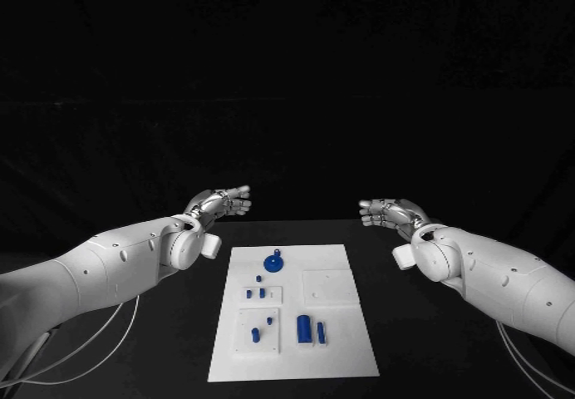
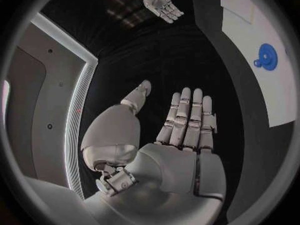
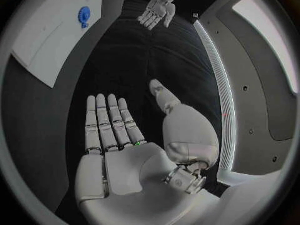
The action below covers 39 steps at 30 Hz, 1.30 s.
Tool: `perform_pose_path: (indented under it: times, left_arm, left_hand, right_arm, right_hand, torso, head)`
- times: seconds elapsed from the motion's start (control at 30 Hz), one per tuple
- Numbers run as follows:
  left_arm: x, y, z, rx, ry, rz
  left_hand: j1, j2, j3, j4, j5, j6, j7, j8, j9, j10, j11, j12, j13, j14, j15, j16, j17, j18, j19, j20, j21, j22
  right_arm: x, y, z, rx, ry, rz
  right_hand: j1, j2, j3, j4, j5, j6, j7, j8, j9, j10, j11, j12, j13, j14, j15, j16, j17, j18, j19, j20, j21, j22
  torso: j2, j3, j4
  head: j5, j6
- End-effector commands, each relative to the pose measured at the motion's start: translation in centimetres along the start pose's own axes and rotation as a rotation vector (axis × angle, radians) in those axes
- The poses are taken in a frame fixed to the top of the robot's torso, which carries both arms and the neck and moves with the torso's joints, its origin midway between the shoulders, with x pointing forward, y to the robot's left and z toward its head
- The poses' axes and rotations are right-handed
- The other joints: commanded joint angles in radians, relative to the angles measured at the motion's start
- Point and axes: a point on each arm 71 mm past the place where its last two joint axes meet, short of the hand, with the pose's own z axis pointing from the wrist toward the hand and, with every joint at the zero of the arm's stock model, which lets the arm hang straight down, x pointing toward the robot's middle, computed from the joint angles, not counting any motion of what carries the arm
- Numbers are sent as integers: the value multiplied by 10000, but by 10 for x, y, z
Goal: Assemble the parts on the task board
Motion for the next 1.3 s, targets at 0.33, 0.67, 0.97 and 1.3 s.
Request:
perform_pose_path:
  times: [0.33, 0.67, 0.97, 1.3]
  left_arm:
    - [36, -5, -15, 485, -538, -314]
    - [86, -22, -53, 1095, -1562, -722]
    - [106, -33, -74, 1298, -1993, -830]
    - [107, -34, -75, 1311, -2023, -836]
  left_hand:
    - [-6609, 413, -3016, 1647, -445, -5397, -1168, -2974, -2917, -9475, -1038, -489, -505, -5799, -1094, -2062, -3751, -74, -2634, -411, -5815, -6288]
    - [-6609, 413, -3016, 1647, -445, -5397, -1168, -2974, -2917, -9475, -1038, -489, -505, -5799, -1094, -2062, -3751, -74, -2634, -411, -5815, -6288]
    - [-6609, 413, -3016, 1647, -445, -5397, -1168, -2974, -2917, -9475, -1038, -489, -505, -5799, -1094, -2062, -3751, -74, -2634, -411, -5815, -6288]
    - [-6609, 413, -3016, 1647, -445, -5397, -1168, -2974, -2917, -9475, -1038, -489, -505, -5799, -1094, -2062, -3751, -74, -2634, -411, -5815, -6288]
  right_arm:
    - [21, 18, -15, -898, -569, 626]
    - [54, 41, -56, -1701, -1656, 1663]
    - [72, 51, -86, -1778, -2249, 2079]
    - [76, 52, -93, -1765, -2354, 2138]
  right_hand:
    - [-7072, 555, -3364, 2133, -993, -5635, -1091, -1026, -4311, -6370, -1070, -1679, -2026, -5409, -1139, -3083, -2966, -1212, -4438, -1381, -1968, -6877]
    - [-7072, 555, -3364, 2133, -993, -5635, -1091, -1026, -4311, -6370, -1070, -1679, -2026, -5409, -1139, -3083, -2966, -1212, -4438, -1381, -1968, -6877]
    - [-7072, 555, -3364, 2133, -993, -5635, -1091, -1026, -4311, -6370, -1070, -1679, -2026, -5409, -1139, -3083, -2966, -1212, -4438, -1381, -1968, -6877]
    - [-7072, 555, -3364, 2133, -993, -5635, -1091, -1026, -4311, -6370, -1070, -1679, -2026, -5409, -1139, -3083, -2966, -1212, -4438, -1381, -1968, -6877]
  torso:
    - [252, -60, 628]
    - [283, -66, 706]
    - [283, -66, 706]
    - [283, -66, 706]
  head:
    - [-588, 691]
    - [-659, 780]
    - [-659, 780]
    - [-659, 780]
